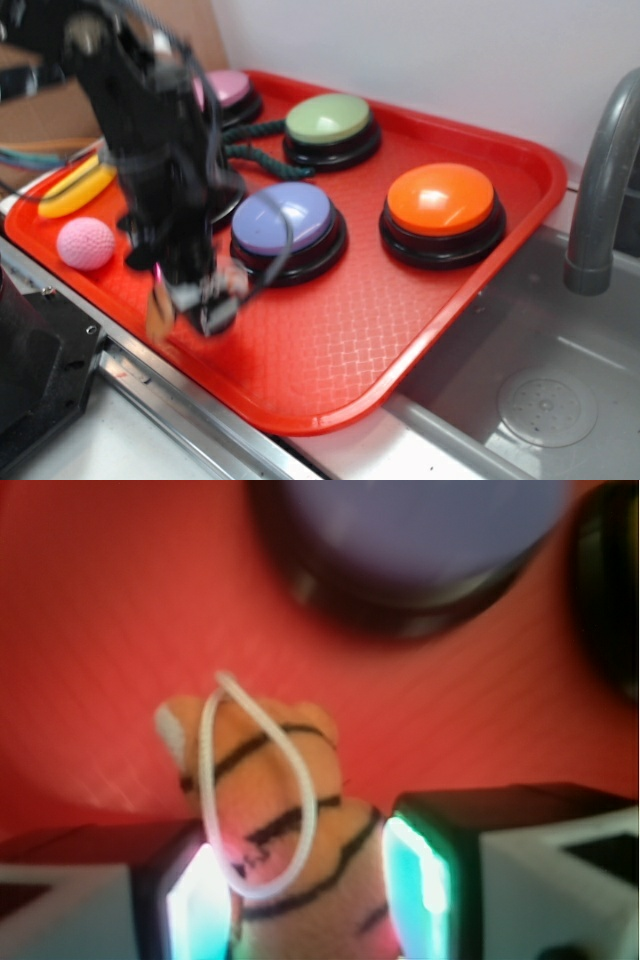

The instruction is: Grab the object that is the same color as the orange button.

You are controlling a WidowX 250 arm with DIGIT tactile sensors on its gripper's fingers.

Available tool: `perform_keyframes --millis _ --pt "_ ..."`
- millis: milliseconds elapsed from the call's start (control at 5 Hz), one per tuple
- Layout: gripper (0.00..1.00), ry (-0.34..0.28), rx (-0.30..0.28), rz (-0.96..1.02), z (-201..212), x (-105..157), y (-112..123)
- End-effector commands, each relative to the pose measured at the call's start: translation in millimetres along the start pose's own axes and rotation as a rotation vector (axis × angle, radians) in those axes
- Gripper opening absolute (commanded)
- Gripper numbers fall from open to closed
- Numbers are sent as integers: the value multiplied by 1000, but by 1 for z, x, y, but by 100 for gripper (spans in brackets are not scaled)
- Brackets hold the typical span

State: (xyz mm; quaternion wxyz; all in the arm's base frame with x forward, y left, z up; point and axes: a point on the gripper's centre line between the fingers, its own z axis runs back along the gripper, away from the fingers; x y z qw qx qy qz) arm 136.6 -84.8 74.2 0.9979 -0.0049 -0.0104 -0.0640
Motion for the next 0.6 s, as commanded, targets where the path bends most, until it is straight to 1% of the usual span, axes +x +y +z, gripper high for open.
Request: perform_keyframes --millis 0,200,400 --pt "0 -99 41 134 77 17 55" --pt "0 -101 82 174 93 22 79" --pt "0 -35 120 179 94 28 90"
